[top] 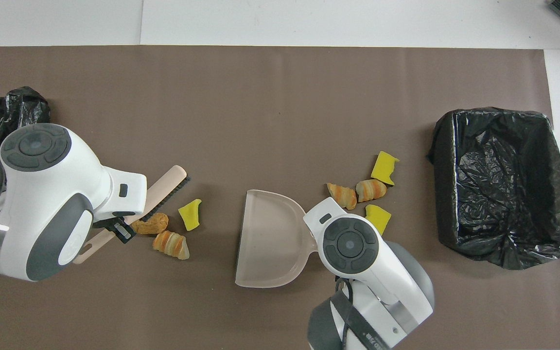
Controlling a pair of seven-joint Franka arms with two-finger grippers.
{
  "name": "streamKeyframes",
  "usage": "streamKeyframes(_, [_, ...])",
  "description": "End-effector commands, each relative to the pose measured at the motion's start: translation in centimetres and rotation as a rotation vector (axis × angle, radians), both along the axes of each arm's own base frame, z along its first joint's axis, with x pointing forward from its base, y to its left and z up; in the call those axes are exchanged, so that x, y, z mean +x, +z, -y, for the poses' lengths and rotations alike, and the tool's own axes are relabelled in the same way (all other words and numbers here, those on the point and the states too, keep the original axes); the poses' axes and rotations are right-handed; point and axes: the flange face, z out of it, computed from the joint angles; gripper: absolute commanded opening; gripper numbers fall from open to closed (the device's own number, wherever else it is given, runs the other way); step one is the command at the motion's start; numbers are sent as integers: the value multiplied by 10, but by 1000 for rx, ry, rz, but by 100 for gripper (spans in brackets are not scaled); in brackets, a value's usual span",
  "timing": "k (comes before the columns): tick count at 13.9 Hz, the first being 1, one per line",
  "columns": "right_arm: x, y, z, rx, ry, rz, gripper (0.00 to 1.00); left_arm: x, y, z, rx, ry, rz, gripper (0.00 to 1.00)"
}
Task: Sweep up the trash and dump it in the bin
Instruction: 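Sweep the bread and sponge bits into the dustpan with the left gripper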
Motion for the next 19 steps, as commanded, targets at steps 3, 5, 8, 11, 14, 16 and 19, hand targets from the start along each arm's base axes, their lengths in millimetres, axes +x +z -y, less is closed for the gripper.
streamKeyframes(3, [-6,-7,-9,-9,-53,52,0,-36,-9,-31,66,345,90,0])
streamKeyframes(5, [-5,-8,-9,-11,-46,58,0,-40,-21,-49,65,414,113,0])
streamKeyframes(8, [-12,-22,-24,-17,-43,56,0,-48,-50,-55,77,476,122,0])
streamKeyframes(11, [-12,-25,-26,-29,-34,65,0,-57,-67,-14,119,533,135,0])
streamKeyframes(14, [-12,-25,-26,-31,-31,64,0,-76,-84,58,136,551,166,0])
streamKeyframes(16, [-12,-25,-26,-31,-31,64,0,-86,-89,90,78,557,133,0])
streamKeyframes(19, [-12,-25,-25,-35,-34,63,0,-105,-96,137,18,478,128,0])
